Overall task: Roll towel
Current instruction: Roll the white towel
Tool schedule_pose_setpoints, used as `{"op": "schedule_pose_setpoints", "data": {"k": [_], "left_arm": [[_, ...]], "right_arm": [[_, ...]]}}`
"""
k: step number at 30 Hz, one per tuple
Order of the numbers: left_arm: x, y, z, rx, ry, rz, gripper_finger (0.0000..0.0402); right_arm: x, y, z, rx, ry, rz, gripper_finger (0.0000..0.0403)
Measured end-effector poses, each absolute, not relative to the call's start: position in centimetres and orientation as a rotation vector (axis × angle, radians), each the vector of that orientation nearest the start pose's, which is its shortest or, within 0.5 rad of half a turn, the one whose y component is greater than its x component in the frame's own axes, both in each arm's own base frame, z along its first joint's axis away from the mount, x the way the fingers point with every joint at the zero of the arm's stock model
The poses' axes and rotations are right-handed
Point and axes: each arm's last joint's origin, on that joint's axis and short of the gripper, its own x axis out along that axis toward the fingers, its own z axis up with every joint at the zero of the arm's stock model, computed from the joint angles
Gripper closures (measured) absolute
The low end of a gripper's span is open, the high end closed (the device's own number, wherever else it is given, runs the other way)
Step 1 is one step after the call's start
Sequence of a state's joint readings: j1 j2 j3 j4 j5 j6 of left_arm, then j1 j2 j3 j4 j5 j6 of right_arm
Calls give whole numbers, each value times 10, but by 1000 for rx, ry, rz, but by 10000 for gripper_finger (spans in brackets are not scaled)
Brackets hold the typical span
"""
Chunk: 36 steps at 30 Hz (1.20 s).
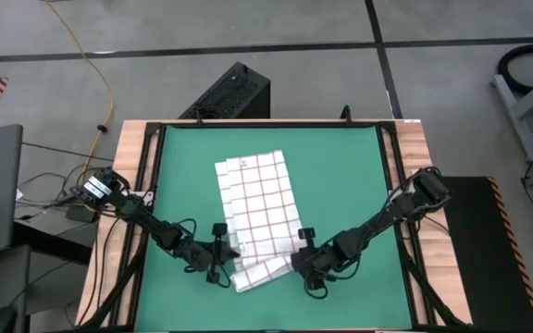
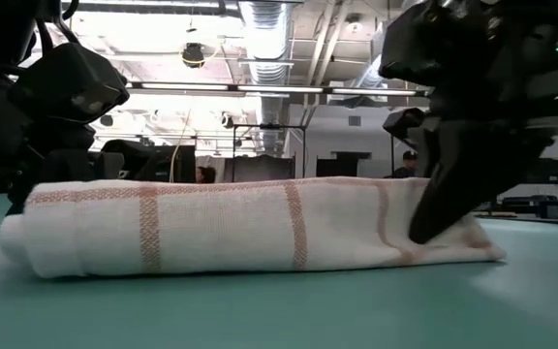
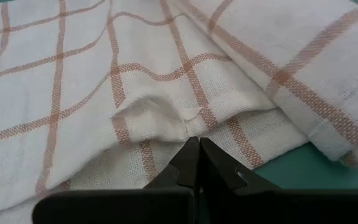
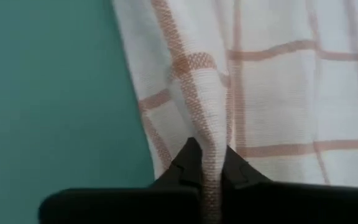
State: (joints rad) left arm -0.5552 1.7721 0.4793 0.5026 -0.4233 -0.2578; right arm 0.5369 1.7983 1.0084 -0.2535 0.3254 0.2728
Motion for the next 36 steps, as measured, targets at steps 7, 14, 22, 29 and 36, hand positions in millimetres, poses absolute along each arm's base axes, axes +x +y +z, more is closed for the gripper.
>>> {"op": "schedule_pose_setpoints", "data": {"k": [7, 14, 22, 29, 36], "left_arm": [[231, -129, 76, 106, 704, -28, 401], [230, -129, 78, 83, 696, -23, 401], [217, -137, 139, 184, 490, 38, 401], [233, -118, 181, 344, 244, 53, 402], [265, -105, 145, 297, 284, -101, 401]], "right_arm": [[301, 165, 151, 91, 1027, 132, 385], [303, 162, 151, 296, 1117, 210, 385], [308, 151, 150, 308, 1134, 245, 385], [308, 150, 150, 286, 1133, 259, 385], [308, 150, 150, 274, 1134, 262, 385]]}}
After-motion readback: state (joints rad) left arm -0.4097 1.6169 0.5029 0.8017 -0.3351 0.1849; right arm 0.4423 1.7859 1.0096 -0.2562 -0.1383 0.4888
